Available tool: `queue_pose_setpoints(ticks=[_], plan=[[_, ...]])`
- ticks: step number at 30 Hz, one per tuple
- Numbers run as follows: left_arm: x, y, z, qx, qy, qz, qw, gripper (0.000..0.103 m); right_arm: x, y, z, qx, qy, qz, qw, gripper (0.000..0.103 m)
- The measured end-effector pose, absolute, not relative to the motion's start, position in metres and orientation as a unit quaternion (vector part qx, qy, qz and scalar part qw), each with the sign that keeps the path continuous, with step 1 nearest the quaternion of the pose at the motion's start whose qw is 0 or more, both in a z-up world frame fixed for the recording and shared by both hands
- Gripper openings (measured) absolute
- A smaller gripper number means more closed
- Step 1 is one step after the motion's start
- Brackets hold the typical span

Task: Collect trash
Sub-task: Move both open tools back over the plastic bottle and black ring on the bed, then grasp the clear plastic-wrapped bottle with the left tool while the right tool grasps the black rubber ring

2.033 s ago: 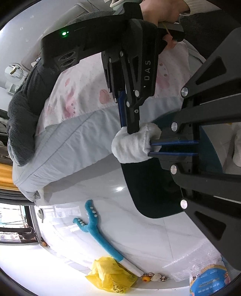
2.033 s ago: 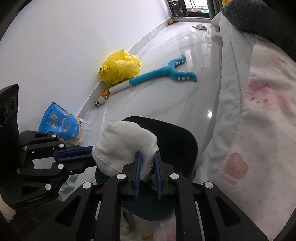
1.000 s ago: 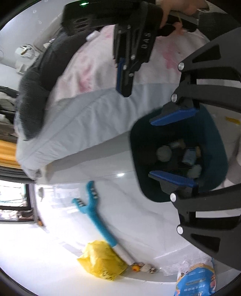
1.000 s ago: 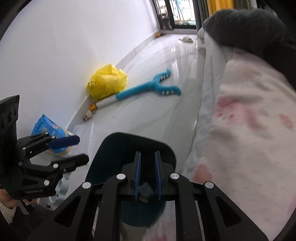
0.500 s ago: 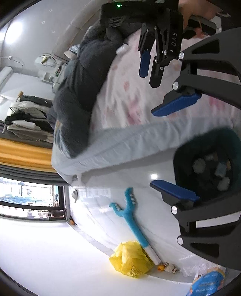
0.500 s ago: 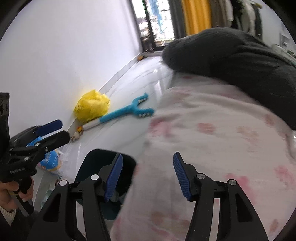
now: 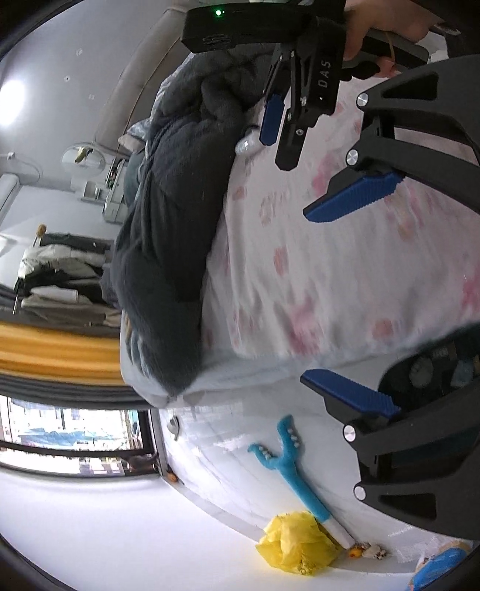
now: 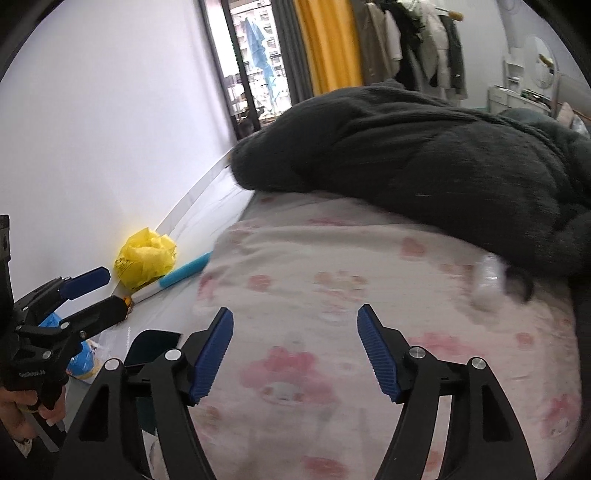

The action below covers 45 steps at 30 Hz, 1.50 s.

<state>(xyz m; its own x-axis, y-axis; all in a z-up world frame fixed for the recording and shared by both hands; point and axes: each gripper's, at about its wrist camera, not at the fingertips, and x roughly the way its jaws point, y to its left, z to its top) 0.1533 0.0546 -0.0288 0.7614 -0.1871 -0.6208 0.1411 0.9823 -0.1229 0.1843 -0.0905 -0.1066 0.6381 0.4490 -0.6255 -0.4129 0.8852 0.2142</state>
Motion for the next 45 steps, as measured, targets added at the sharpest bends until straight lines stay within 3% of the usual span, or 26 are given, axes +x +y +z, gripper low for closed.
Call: queue_pose_setpoints(ticks=[8, 16, 25, 31, 38, 45], plan=[[0.175, 0.0, -0.02, -0.065, 0.328, -0.145, 0.931, 0.087, 0.199, -0.14, -0.102, 0.032, 0.354, 0.196, 0.914, 0.071], [0.191, -0.056, -0.023, -0.024, 0.321, -0.173, 0.931, 0.087, 0.207, -0.199, -0.1, 0.054, 0.337, 0.162, 0.926, 0.072], [0.22, -0.098, -0.029, -0.027, 0.327, -0.194, 0.924, 0.09, 0.22, -0.231, -0.11, -0.01, 0.346, 0.142, 0.927, 0.072], [0.247, -0.132, -0.043, -0.022, 0.348, -0.206, 0.914, 0.09, 0.242, -0.258, -0.11, -0.017, 0.356, 0.138, 0.924, 0.077], [0.273, -0.174, -0.071, 0.01, 0.372, -0.235, 0.898, 0.09, 0.28, -0.284, -0.127, 0.041, 0.389, 0.177, 0.903, 0.077], [0.296, -0.199, -0.091, 0.013, 0.403, -0.231, 0.885, 0.089, 0.302, -0.285, -0.137, 0.028, 0.406, 0.178, 0.896, 0.073]])
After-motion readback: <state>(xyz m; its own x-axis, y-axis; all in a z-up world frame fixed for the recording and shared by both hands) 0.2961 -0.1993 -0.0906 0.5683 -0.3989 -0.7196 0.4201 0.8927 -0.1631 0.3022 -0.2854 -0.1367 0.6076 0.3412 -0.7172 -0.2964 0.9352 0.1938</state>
